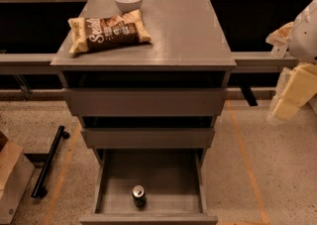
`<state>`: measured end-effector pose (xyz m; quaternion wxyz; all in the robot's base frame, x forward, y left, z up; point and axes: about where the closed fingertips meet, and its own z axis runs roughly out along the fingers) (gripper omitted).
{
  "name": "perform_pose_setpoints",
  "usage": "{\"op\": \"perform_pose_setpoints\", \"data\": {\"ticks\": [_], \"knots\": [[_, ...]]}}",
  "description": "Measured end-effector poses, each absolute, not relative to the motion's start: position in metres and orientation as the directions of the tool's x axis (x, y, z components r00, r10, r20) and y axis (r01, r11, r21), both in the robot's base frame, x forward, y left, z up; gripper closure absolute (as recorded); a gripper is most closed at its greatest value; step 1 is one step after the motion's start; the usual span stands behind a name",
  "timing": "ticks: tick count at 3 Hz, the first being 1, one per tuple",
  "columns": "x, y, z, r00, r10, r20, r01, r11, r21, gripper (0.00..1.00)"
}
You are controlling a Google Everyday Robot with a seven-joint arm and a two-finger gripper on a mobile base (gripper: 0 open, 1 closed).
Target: Pick green can from bottom drawer and place on counter
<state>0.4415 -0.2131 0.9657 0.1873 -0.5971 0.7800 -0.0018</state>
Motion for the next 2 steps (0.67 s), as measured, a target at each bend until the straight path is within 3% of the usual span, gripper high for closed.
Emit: {"op": "perform_pose_setpoints", "data": {"ticks": [2], "knots": [[0.456,-0.193,0.879,-0.150,-0.810,-0.566,-0.944,0.289,-0.162,0.00]]}}
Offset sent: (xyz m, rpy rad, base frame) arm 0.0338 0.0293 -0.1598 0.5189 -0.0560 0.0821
